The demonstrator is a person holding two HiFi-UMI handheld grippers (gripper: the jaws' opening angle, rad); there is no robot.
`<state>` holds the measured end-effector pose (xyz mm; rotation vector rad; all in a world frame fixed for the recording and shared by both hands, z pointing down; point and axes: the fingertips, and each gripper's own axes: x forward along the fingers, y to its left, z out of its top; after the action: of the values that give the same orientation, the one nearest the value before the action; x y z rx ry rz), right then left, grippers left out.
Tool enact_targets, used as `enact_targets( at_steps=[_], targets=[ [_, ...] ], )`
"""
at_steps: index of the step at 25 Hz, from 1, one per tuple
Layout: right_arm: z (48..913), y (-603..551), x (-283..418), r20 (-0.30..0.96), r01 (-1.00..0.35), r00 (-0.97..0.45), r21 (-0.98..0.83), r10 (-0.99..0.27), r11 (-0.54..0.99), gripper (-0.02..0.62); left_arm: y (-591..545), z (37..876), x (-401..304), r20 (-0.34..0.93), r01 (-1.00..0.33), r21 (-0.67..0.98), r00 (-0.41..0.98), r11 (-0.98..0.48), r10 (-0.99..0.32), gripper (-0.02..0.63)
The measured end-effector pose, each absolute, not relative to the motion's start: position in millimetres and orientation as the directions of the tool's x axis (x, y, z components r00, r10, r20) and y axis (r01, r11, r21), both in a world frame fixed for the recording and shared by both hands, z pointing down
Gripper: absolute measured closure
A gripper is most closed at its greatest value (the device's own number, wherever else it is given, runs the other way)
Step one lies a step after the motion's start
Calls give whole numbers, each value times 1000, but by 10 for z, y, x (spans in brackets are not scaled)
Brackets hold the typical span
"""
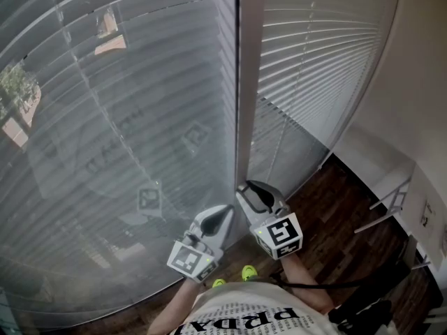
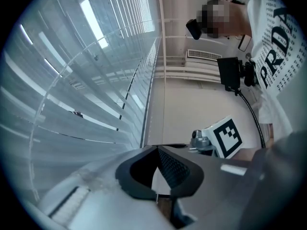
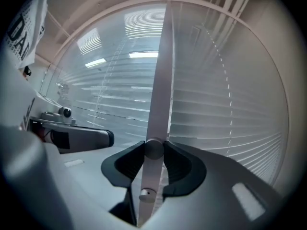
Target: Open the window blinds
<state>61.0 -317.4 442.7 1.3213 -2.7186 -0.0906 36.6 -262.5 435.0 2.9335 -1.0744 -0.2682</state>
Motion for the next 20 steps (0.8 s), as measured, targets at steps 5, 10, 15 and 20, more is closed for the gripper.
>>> enact_targets(
  at_steps=[5, 10, 15, 20],
  targets=[
    [4428, -3187, 630, 56, -785, -617, 22, -785, 619, 466, -2635, 4332, 373, -163, -644, 82, 744, -761, -647, 612],
    [4430, -3189, 633, 54, -785, -618, 14, -784, 620, 466, -2642, 4313, 381, -174, -643, 97, 741, -760, -649, 612],
    [4431, -3187, 633, 51, -785, -618, 14, -784, 619, 466, -2643, 4320, 380, -173, -644, 97, 740, -759, -650, 612],
    [4431, -3181, 633, 49, -786, -617, 13, -786, 618, 465, -2635, 4323, 378, -168, -643, 93, 743, -761, -648, 612]
  ],
)
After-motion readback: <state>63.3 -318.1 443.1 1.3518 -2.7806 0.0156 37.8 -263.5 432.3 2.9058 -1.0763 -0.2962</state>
